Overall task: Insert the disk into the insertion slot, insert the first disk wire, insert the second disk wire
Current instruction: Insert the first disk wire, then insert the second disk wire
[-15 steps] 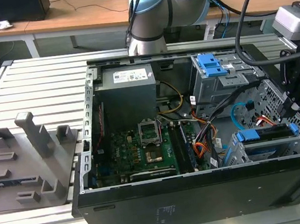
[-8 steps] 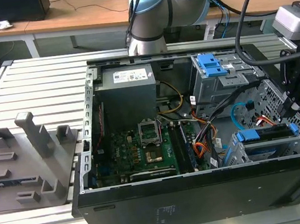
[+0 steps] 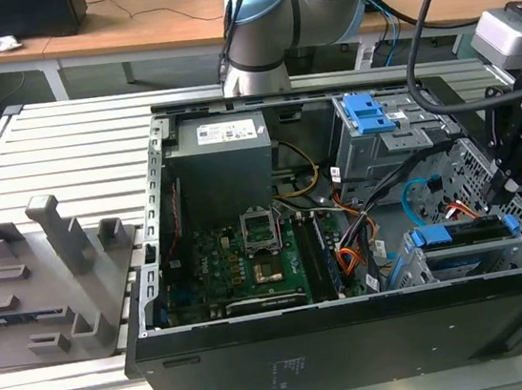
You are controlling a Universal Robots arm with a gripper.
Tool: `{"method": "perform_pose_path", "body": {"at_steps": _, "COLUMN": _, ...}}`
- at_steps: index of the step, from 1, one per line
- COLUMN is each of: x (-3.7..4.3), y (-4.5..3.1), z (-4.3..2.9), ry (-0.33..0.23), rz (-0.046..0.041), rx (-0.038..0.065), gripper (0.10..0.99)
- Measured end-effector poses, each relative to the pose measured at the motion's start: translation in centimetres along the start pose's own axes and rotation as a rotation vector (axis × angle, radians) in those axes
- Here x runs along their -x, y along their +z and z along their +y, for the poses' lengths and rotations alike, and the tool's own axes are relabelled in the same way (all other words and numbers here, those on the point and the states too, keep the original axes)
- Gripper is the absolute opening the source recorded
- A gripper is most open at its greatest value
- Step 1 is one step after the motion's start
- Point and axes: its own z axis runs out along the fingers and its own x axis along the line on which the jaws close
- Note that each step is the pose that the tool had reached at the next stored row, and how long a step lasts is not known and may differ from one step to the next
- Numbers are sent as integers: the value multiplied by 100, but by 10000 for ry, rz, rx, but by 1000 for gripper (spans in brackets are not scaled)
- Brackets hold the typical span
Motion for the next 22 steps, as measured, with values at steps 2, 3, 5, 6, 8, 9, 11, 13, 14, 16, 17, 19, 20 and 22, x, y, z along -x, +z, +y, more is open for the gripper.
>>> {"method": "perform_pose_path", "body": {"at_steps": 2, "x": -1, "y": 3, "z": 40, "ry": 1, "rz": -1, "rx": 0, "gripper": 106}}
{"method": "perform_pose_path", "body": {"at_steps": 3, "x": -1, "y": 5, "z": 70, "ry": 0, "rz": -2, "rx": 0, "gripper": 106}}
{"method": "perform_pose_path", "body": {"at_steps": 5, "x": -2, "y": 9, "z": 127, "ry": 1, "rz": -2, "rx": 0, "gripper": 106}}
{"method": "perform_pose_path", "body": {"at_steps": 6, "x": -3, "y": 14, "z": 177, "ry": 0, "rz": -3, "rx": 0, "gripper": 106}}
{"method": "perform_pose_path", "body": {"at_steps": 8, "x": -4, "y": 20, "z": 260, "ry": 1, "rz": -2, "rx": 0, "gripper": 106}}
{"method": "perform_pose_path", "body": {"at_steps": 9, "x": -4, "y": 21, "z": 272, "ry": 1, "rz": -2, "rx": 0, "gripper": 106}}
{"method": "perform_pose_path", "body": {"at_steps": 11, "x": -5, "y": 22, "z": 291, "ry": -1, "rz": -1, "rx": 0, "gripper": 106}}
{"method": "perform_pose_path", "body": {"at_steps": 13, "x": -5, "y": 22, "z": 294, "ry": 0, "rz": -2, "rx": 0, "gripper": 106}}
{"method": "perform_pose_path", "body": {"at_steps": 14, "x": -5, "y": 22, "z": 294, "ry": 0, "rz": -2, "rx": 0, "gripper": 106}}
{"method": "perform_pose_path", "body": {"at_steps": 16, "x": -5, "y": 22, "z": 294, "ry": 0, "rz": -2, "rx": 0, "gripper": 106}}
{"method": "perform_pose_path", "body": {"at_steps": 17, "x": -5, "y": 22, "z": 294, "ry": 0, "rz": -2, "rx": 0, "gripper": 106}}
{"method": "perform_pose_path", "body": {"at_steps": 19, "x": -5, "y": 22, "z": 294, "ry": 0, "rz": -2, "rx": 0, "gripper": 106}}
{"method": "perform_pose_path", "body": {"at_steps": 20, "x": -5, "y": 22, "z": 294, "ry": 0, "rz": -2, "rx": 0, "gripper": 106}}
{"method": "perform_pose_path", "body": {"at_steps": 22, "x": -5, "y": 22, "z": 295, "ry": 0, "rz": -2, "rx": 0, "gripper": 106}}
